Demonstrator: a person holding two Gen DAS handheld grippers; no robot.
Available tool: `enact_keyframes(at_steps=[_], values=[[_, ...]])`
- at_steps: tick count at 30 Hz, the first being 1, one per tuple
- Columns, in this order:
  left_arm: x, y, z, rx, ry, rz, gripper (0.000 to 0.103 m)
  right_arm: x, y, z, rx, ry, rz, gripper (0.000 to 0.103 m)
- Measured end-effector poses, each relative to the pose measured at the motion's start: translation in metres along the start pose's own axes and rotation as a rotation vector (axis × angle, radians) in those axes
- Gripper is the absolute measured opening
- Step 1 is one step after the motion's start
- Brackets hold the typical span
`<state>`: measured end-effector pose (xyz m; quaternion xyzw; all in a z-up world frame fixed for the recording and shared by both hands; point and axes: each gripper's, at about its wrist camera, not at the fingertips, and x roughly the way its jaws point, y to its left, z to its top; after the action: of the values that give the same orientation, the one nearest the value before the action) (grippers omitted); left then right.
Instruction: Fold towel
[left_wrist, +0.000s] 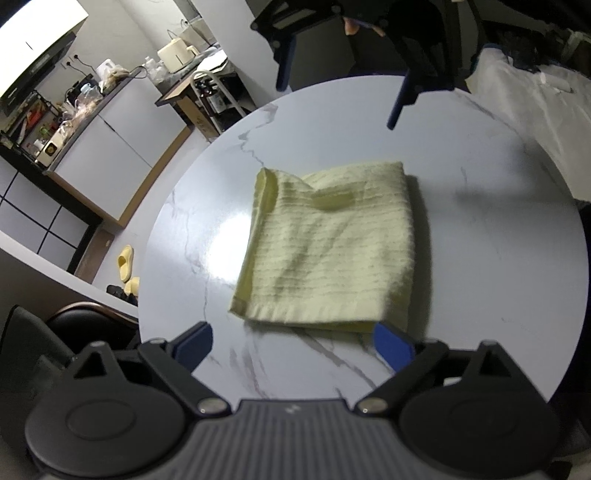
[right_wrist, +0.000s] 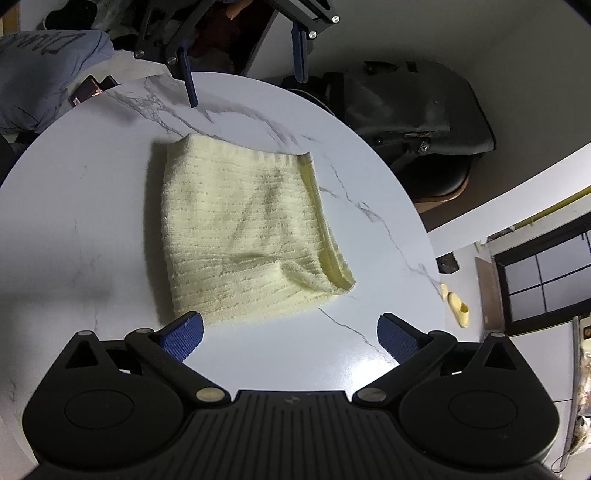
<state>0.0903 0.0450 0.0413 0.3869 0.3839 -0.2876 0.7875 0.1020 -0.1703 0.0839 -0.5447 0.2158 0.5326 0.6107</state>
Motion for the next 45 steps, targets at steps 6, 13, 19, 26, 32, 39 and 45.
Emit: enact_keyframes(at_steps=[6, 13, 19, 26, 32, 39, 45], values=[[-0.006, -0.017, -0.002, -0.015, -0.029, 0.024, 0.103, -0.009, 0.016, -0.001, -0.001, -0.021, -0.025, 0.103], [-0.002, -0.033, -0.003, -0.036, -0.094, 0.057, 0.103, -0.01, 0.017, -0.002, 0.183, -0.103, -0.091, 0.103], [0.001, -0.031, -0.001, -0.069, -0.129, 0.064, 0.103, -0.003, 0.02, -0.006, 0.269, -0.115, -0.099, 0.102], [0.008, -0.017, 0.003, -0.079, -0.127, 0.017, 0.08, 0.001, 0.025, -0.005, 0.266, -0.1, -0.133, 0.065], [0.028, 0.002, 0.009, -0.066, -0.11, -0.031, 0.072, 0.017, 0.014, -0.009, 0.315, -0.039, -0.087, 0.05], [0.048, 0.024, 0.026, -0.016, -0.147, -0.08, 0.063, 0.03, -0.007, -0.01, 0.415, -0.033, -0.039, 0.041], [0.069, 0.035, 0.037, 0.015, -0.141, -0.116, 0.063, 0.039, -0.012, -0.005, 0.461, -0.057, 0.039, 0.042]])
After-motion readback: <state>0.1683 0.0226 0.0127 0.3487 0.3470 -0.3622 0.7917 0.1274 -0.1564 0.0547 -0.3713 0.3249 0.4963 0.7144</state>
